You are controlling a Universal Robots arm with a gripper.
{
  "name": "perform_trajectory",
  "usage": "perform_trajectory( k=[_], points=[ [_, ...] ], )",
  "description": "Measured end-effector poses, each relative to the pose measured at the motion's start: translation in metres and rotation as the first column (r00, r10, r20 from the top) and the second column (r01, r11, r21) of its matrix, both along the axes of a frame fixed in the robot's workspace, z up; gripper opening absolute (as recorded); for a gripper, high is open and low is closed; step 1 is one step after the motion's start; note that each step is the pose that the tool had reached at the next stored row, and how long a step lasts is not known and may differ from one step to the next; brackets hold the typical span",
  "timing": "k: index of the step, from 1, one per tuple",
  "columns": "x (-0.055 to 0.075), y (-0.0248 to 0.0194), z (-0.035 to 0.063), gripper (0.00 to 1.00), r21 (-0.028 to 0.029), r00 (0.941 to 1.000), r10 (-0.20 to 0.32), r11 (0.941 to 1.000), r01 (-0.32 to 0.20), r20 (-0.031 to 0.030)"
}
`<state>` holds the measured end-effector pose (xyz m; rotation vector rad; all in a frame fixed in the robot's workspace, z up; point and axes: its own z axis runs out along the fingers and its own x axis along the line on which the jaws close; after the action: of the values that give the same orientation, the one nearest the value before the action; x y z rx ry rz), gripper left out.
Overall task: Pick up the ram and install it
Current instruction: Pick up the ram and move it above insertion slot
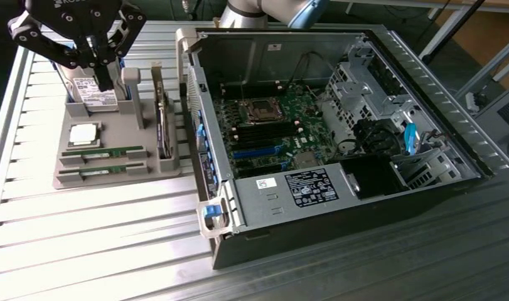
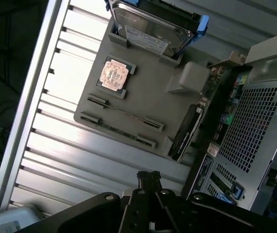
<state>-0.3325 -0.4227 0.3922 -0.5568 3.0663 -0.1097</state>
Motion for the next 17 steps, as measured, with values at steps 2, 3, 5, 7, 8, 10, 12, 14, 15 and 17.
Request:
perform_trajectory(
  k=[2,3,5,7,8,10,12,14,15,17],
  points=[
    [0.0000,0.0000,0.0000,0.09,-0.0032,0.9999,0.014,0.9999,-0.014,-0.0001],
    [0.0000,0.0000,0.0000,0.09,-0.0043,0.9998,0.019,0.9998,-0.019,-0.0001],
    [0.0000,0.0000,0.0000,0.09,-0.0105,0.9990,0.045,0.9989,-0.045,-0.0002],
    [0.0000,0.0000,0.0000,0.09,-0.0173,0.9973,0.074,0.9971,-0.074,-0.0007],
    [0.0000,0.0000,0.0000,0.09,-0.0192,0.9965,0.083,0.9963,-0.083,-0.0008],
    [0.0000,0.0000,0.0000,0.09,-0.0236,0.9945,0.104,0.9943,-0.104,-0.0012],
    [0.0000,0.0000,0.0000,0.09,-0.0284,0.9921,0.126,0.9917,-0.126,-0.0018],
    [0.0000,0.0000,0.0000,0.09,-0.0358,0.9874,0.158,0.9867,-0.158,-0.0028],
    [0.0000,0.0000,0.0000,0.09,-0.0372,0.9862,0.165,0.9855,-0.165,-0.0031],
    [0.0000,0.0000,0.0000,0.09,-0.0408,0.9834,0.181,0.9826,-0.181,-0.0037]
  ],
)
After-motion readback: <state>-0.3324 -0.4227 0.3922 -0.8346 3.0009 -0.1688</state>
